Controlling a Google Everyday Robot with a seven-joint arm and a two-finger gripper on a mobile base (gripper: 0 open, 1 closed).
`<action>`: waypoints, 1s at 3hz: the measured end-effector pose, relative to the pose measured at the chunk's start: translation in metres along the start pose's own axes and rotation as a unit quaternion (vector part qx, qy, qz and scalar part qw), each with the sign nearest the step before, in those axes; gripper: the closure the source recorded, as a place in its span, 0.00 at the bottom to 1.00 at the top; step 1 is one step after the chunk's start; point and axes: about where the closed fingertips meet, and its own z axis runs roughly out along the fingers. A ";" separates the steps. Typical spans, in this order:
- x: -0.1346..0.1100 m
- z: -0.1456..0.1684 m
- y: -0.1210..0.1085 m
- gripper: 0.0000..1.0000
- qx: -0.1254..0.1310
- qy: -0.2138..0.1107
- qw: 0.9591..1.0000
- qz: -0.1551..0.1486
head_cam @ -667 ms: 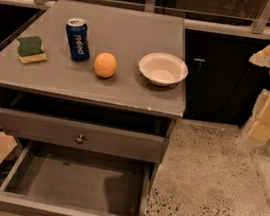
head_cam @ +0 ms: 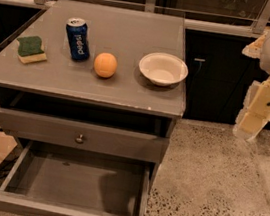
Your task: Place orange into middle drawer
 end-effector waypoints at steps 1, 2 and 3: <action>-0.024 0.006 -0.010 0.00 0.001 -0.001 1.000 -0.017; -0.048 0.019 -0.019 0.00 -0.013 -0.007 0.999 -0.033; -0.067 0.027 -0.022 0.00 -0.036 -0.020 0.998 -0.047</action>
Offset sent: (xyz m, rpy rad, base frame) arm 0.0499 0.0660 -0.0131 0.0007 0.0585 0.1166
